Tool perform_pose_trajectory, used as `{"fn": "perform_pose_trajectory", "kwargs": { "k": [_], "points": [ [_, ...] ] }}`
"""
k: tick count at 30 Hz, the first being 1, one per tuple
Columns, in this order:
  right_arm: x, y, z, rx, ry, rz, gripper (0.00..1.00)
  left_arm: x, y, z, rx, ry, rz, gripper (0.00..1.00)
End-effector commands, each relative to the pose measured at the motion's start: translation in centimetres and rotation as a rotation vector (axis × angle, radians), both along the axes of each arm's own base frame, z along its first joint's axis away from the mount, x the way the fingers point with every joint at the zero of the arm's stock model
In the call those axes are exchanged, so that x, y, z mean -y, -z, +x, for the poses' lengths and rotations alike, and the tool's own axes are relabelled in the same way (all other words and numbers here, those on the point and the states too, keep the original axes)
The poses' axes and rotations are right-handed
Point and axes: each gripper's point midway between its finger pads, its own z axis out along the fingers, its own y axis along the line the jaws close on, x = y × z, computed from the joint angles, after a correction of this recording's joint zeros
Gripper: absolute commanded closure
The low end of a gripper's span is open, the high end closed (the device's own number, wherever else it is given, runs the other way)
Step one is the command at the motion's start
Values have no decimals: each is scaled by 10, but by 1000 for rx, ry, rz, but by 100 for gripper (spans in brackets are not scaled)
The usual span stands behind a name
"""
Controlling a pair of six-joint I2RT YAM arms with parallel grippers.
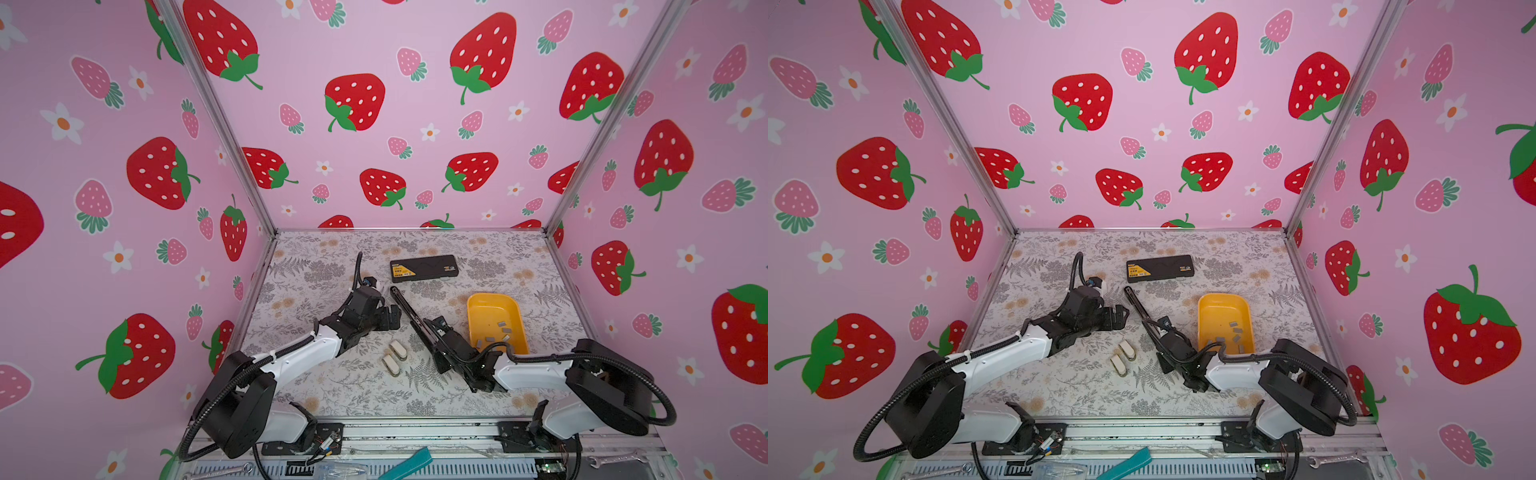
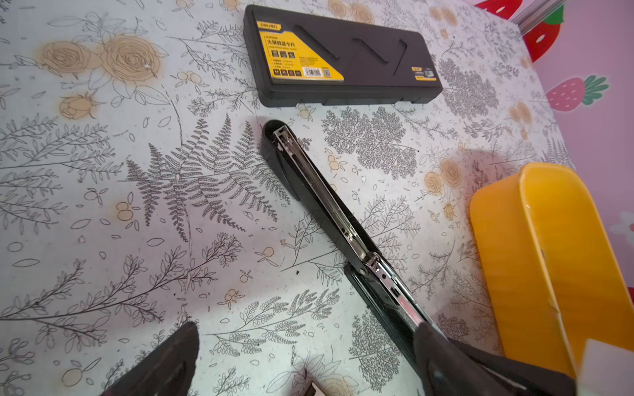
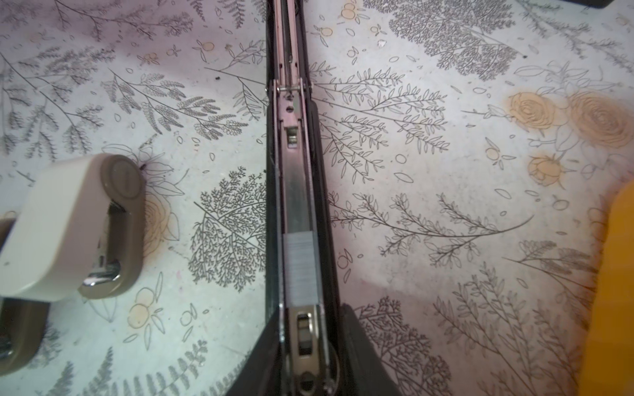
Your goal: Load the staples into the stapler
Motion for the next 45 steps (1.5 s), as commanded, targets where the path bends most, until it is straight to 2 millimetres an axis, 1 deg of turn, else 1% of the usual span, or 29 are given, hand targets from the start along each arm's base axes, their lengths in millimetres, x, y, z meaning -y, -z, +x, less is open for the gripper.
{"fn": "perform_pose_trajectory", "kwargs": {
  "k": [1,3,5,6,12,20,26,32,36,37,41,45],
  "points": [
    [-6,-7,2,-2,-2,33,81,-11,-4,11,40,-89,7,1],
    [-9,-9,0,-12,-13,58,87,-12,-4,15,67,-103,-3,1],
    [-12,-10,-5,-30,-30,86,92,-9,-3,14,48,-94,-24,1],
    [-14,-10,-7,-39,-37,103,93,-4,-4,13,27,-73,-32,1],
    [-21,-12,-18,-84,-74,179,100,7,9,14,-80,-99,-76,1],
    [-27,-16,-26,-113,-107,239,100,15,28,26,-163,-140,-101,0],
    [-27,-15,-31,-120,-131,252,100,15,51,42,-231,-169,-134,0],
    [-28,-13,-34,-123,-150,248,100,20,69,60,-271,-171,-178,2],
    [-29,-14,-35,-124,-159,256,100,18,80,69,-290,-196,-177,3],
    [-29,-14,-35,-124,-163,256,100,22,82,68,-309,-180,-199,3],
    [-30,-15,-36,-123,-173,263,100,21,93,73,-334,-192,-222,4],
    [-31,-15,-39,-127,-188,273,100,22,97,77,-348,-190,-249,5]
  ]
}}
